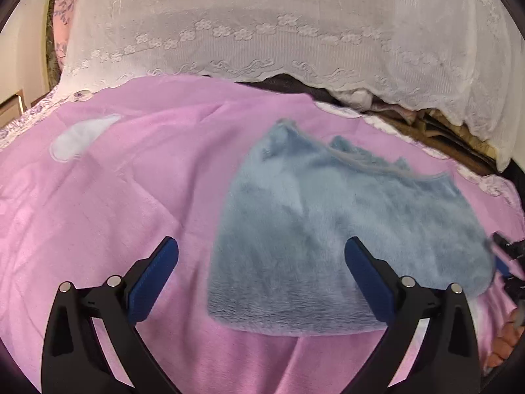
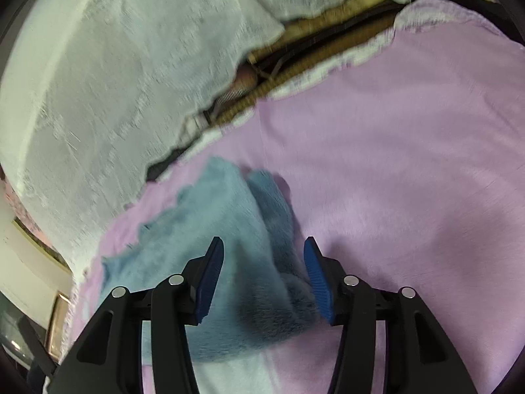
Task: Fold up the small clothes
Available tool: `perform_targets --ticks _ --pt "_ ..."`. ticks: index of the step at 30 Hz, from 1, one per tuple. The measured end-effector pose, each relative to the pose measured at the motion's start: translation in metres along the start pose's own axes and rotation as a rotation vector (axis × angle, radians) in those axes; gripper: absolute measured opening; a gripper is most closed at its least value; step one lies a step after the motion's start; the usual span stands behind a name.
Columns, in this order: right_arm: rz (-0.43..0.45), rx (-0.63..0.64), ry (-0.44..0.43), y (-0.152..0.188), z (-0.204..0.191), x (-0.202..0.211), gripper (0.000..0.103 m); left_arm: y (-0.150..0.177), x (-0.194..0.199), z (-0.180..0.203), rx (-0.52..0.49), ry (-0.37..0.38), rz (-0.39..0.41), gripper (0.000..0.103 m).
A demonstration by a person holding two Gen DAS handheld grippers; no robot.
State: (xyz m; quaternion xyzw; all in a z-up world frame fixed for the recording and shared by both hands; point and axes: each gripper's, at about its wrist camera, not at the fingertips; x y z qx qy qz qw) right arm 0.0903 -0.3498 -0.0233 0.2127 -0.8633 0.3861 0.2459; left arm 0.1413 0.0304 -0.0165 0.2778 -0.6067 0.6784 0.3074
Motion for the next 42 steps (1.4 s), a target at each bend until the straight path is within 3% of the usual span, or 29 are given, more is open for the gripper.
perform_targets --ticks 2,4,5,8,12,18,24,26,30,32,37,42 --pt "-0.021 0.031 0.013 0.002 -0.006 -0.004 0.056 0.000 -0.025 0.000 -0.002 -0.029 -0.108 0.099" --pt "-0.098 0.055 0.090 0.007 -0.005 -0.025 0.062 -0.001 -0.035 -0.009 0.045 0.034 -0.167 0.099" --pt "-0.128 0.054 0.108 0.010 -0.002 -0.033 0.065 -0.002 -0.034 -0.014 0.065 0.059 -0.167 0.099" --pt "-0.100 0.026 0.070 0.010 0.003 -0.025 0.067 -0.001 -0.027 -0.017 0.080 0.073 -0.142 0.099" --pt "-0.049 -0.052 0.010 0.015 0.016 -0.002 0.068 -0.001 0.004 -0.010 0.062 0.086 -0.039 0.098" --pt "-0.048 -0.148 -0.104 0.039 0.025 0.023 0.068 0.004 0.029 0.036 -0.065 0.142 -0.011 0.098" --pt "-0.126 -0.193 -0.186 0.066 0.022 0.029 0.068 0.021 0.024 0.070 -0.188 0.090 -0.030 0.098" --pt "-0.158 -0.213 -0.214 0.068 0.019 0.020 0.068 0.017 0.026 0.070 -0.172 0.081 -0.017 0.098" --pt "-0.139 -0.254 -0.200 0.060 0.015 0.003 0.068 -0.001 0.020 0.067 -0.071 0.107 -0.061 0.098" --pt "-0.121 -0.279 -0.192 0.052 0.013 -0.008 0.068 -0.008 0.013 0.073 -0.059 0.074 -0.067 0.098" --pt "-0.069 -0.294 -0.134 0.039 0.001 -0.035 0.068 -0.011 -0.023 0.094 -0.082 -0.008 -0.118 0.098" --pt "-0.015 -0.262 -0.068 0.026 -0.010 -0.056 0.069 -0.002 -0.036 0.107 -0.158 -0.102 -0.090 0.099"
Point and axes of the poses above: each gripper's, at about its wrist camera, not at the fingertips, and x roughly against the way its jaws point, z to its right, y to its underside, and after that the axes turned 8 degrees about -z, right-handed
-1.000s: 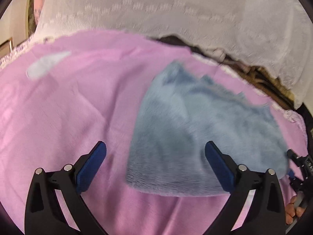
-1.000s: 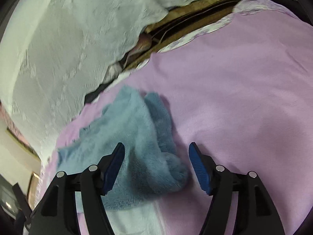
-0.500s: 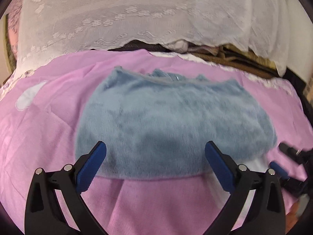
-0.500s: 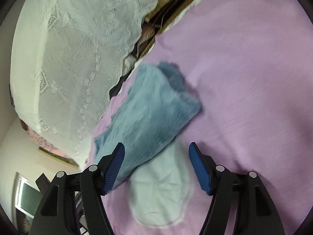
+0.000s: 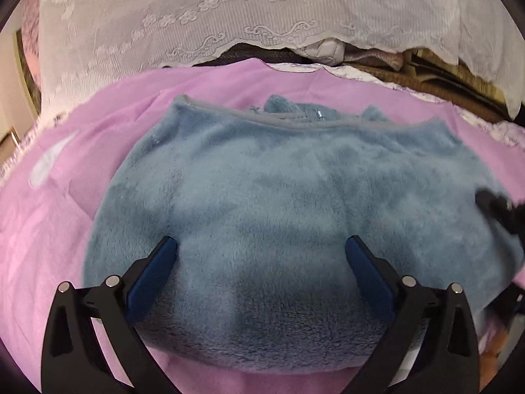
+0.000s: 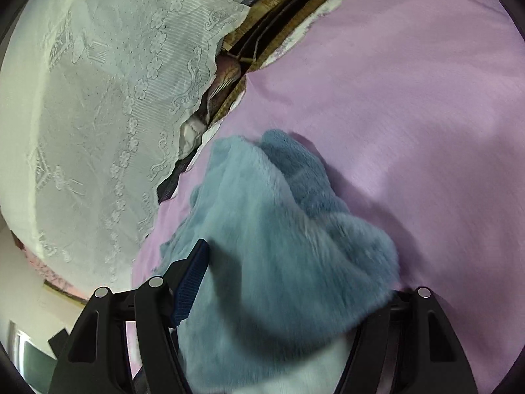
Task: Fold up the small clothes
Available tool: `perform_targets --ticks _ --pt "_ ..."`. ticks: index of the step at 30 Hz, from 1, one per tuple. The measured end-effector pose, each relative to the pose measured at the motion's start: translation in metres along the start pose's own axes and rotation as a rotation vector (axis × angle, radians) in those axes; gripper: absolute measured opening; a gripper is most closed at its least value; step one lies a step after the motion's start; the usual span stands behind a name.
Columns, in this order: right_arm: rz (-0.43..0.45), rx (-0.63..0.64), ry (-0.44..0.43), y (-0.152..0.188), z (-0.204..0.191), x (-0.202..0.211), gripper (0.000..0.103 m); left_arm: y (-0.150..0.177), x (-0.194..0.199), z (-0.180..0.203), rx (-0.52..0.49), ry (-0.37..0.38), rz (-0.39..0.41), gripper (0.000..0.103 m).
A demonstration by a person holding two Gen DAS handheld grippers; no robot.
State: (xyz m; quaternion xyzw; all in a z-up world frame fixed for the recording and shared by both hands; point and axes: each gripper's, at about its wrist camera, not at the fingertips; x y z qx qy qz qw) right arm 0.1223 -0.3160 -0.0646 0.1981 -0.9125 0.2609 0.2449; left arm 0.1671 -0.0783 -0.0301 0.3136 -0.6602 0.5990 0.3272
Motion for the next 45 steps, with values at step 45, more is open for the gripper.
perform_targets --ticks 45 --pt "0.087 0.489 0.116 0.045 -0.169 0.009 0.035 0.037 0.020 -0.231 0.121 0.028 -0.033 0.098"
Point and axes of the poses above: each gripper's, at about its wrist camera, not at the fingertips, and x roughly against the way its jaws point, z to its right, y to its underside, and after that the axes turned 8 degrees about -z, right-handed
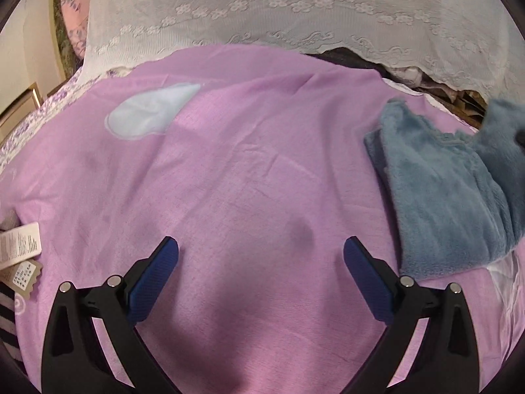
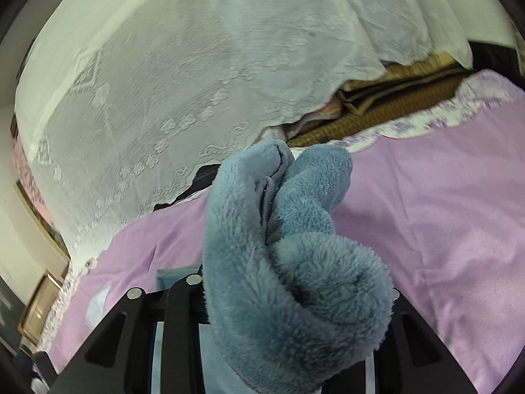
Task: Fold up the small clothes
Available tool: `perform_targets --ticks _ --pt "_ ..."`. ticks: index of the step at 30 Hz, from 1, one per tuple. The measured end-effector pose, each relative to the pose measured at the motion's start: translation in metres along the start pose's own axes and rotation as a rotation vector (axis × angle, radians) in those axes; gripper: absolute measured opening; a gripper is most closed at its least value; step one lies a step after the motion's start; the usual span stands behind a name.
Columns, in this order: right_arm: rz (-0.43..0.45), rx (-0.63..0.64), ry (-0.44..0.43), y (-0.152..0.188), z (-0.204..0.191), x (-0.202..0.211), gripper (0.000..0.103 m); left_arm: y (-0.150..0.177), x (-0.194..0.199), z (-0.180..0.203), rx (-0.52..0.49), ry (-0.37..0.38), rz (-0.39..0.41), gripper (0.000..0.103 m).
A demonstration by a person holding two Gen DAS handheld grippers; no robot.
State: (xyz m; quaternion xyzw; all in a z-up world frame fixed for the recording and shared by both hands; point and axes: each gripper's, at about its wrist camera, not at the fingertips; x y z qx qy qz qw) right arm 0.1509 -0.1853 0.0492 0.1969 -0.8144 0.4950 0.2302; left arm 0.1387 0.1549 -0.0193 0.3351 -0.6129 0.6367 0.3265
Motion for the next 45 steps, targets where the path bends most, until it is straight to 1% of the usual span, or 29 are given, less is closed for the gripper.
perform_targets --ticks 3,6,9,12,14,16,18,21,23,24,25,27,28,29,30,32,35,38,41,43,45 --pt "0.008 0.081 0.012 0.008 -0.038 -0.002 0.035 0.000 0.004 0.002 -0.008 0.008 0.014 0.098" --pt "0.006 0.163 0.023 0.020 -0.070 -0.009 0.035 -0.002 0.004 -0.002 0.010 0.027 0.008 0.098" --pt "-0.024 0.267 0.044 0.040 -0.104 -0.023 0.035 -0.004 -0.002 -0.014 0.067 0.069 -0.029 0.098" --pt "-0.062 0.399 0.098 0.069 -0.132 -0.044 0.034 -0.007 -0.010 -0.027 0.135 0.110 -0.066 0.098" --pt "-0.079 0.468 0.136 0.084 -0.142 -0.053 0.034 -0.008 -0.013 -0.037 0.184 0.140 -0.080 0.098" --pt "-0.083 0.541 0.186 0.099 -0.151 -0.063 0.034 -0.008 -0.014 -0.042 0.209 0.156 -0.082 0.098" --pt "-0.064 0.604 0.225 0.110 -0.156 -0.067 0.035 -0.009 -0.014 -0.041 0.207 0.146 -0.079 0.098" --pt "-0.060 0.656 0.249 0.119 -0.162 -0.069 0.035 -0.009 -0.015 -0.035 0.183 0.119 -0.077 0.098" --pt "-0.063 0.672 0.250 0.123 -0.165 -0.069 0.039 -0.008 -0.015 -0.032 0.169 0.108 -0.077 0.098" --pt "-0.072 0.679 0.242 0.124 -0.166 -0.068 0.044 -0.008 -0.015 -0.033 0.167 0.106 -0.076 0.098" --pt "-0.078 0.686 0.234 0.126 -0.167 -0.069 0.046 -0.008 -0.015 -0.033 0.168 0.107 -0.076 0.098" --pt "-0.082 0.699 0.216 0.128 -0.169 -0.066 0.056 -0.008 -0.016 -0.036 0.171 0.112 -0.077 0.098" --pt "-0.086 0.712 0.202 0.130 -0.171 -0.064 0.059 -0.008 -0.016 -0.036 0.174 0.114 -0.077 0.098" --pt "-0.088 0.724 0.187 0.132 -0.172 -0.061 0.063 -0.008 -0.016 -0.037 0.175 0.115 -0.076 0.098" --pt "-0.089 0.737 0.174 0.134 -0.173 -0.057 0.065 -0.008 -0.016 -0.037 0.175 0.115 -0.076 0.098" --pt "-0.083 0.771 0.152 0.136 -0.172 -0.047 0.065 -0.008 -0.016 -0.038 0.176 0.114 -0.075 0.098" --pt "-0.085 0.781 0.107 0.133 -0.163 -0.031 0.064 -0.008 -0.016 -0.040 0.180 0.118 -0.074 0.098" --pt "-0.075 0.769 0.007 0.126 -0.151 -0.002 0.064 -0.007 -0.015 -0.041 0.183 0.118 -0.073 0.098" --pt "-0.025 0.795 -0.085 0.121 -0.147 0.028 0.064 -0.007 -0.015 -0.040 0.176 0.110 -0.073 0.098" --pt "0.022 0.781 -0.098 0.112 -0.143 0.043 0.064 -0.007 -0.015 -0.040 0.172 0.104 -0.073 0.098" --pt "0.040 0.714 -0.102 0.096 -0.135 0.047 0.064 -0.007 -0.015 -0.040 0.171 0.101 -0.072 0.098"
Point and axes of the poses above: each gripper's, at about its wrist camera, not at the fingertips, and x roughly against the way its jaws point, z to its right, y to its underside, and after that the axes turned 8 degrees about -z, right-handed
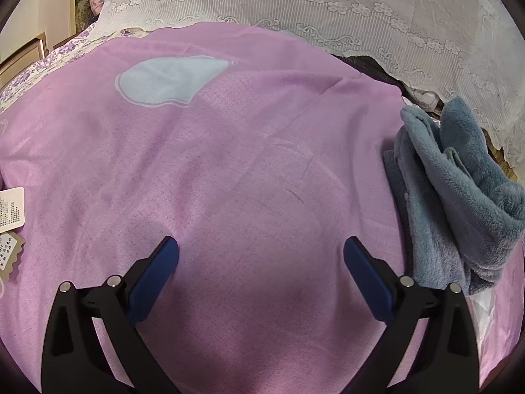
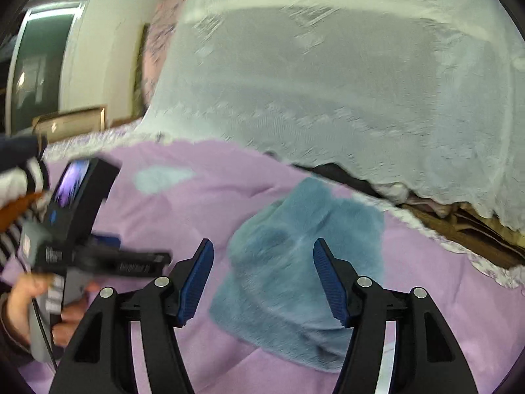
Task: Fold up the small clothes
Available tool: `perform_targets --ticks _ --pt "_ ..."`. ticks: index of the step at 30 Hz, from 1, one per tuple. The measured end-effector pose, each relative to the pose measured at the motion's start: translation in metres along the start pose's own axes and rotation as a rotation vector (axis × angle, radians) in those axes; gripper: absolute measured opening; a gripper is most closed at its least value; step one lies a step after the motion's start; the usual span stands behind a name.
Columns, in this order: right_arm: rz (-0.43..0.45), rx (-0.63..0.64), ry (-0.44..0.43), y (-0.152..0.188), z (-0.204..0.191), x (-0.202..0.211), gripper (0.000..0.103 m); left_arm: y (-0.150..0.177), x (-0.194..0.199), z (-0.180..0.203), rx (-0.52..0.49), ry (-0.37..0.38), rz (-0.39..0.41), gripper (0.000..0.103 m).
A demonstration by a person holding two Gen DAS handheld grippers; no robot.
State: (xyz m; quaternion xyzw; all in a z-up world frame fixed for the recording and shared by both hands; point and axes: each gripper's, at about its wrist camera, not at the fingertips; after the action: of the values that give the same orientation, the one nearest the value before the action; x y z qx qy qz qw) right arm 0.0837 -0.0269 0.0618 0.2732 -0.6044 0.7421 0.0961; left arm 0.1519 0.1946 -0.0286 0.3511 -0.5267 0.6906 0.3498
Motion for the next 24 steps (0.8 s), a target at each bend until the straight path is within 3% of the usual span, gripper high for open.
perform_targets --ticks 3,6,8,11,15,18,24 --pt "0.014 -0.208 -0.023 -0.008 0.038 -0.005 0.063 0.000 0.001 -0.001 0.004 -0.001 0.002 0.098" --pt "-0.117 -0.355 0.038 -0.014 0.058 -0.044 0.046 0.000 0.000 0.000 0.003 -0.007 0.002 0.098" --pt "-0.181 -0.343 0.031 -0.014 0.050 -0.070 0.044 0.000 0.001 0.000 0.001 -0.009 0.004 0.098" --pt "-0.269 -0.201 0.062 -0.004 0.015 -0.103 0.045 0.000 0.000 -0.001 0.003 -0.005 0.002 0.098" --pt "-0.262 -0.028 0.151 0.009 -0.024 -0.110 0.046 0.000 0.000 -0.001 0.002 -0.005 0.002 0.098" --pt "-0.263 -0.081 0.103 0.003 -0.008 -0.100 0.044 0.000 0.000 -0.001 -0.002 -0.008 0.002 0.098" --pt "-0.178 -0.260 0.025 -0.013 0.050 -0.071 0.044 -0.001 0.010 0.002 -0.007 0.023 0.024 0.098"
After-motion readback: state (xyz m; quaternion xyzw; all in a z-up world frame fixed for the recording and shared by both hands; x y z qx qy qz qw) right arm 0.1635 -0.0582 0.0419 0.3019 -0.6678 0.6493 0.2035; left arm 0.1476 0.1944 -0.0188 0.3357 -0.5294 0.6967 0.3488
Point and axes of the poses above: each gripper's, at about its wrist camera, not at the fingertips, and x roughly against the way its jaws point, z to its right, y to its underside, and after that the axes turned 8 degrees about -z, right-handed
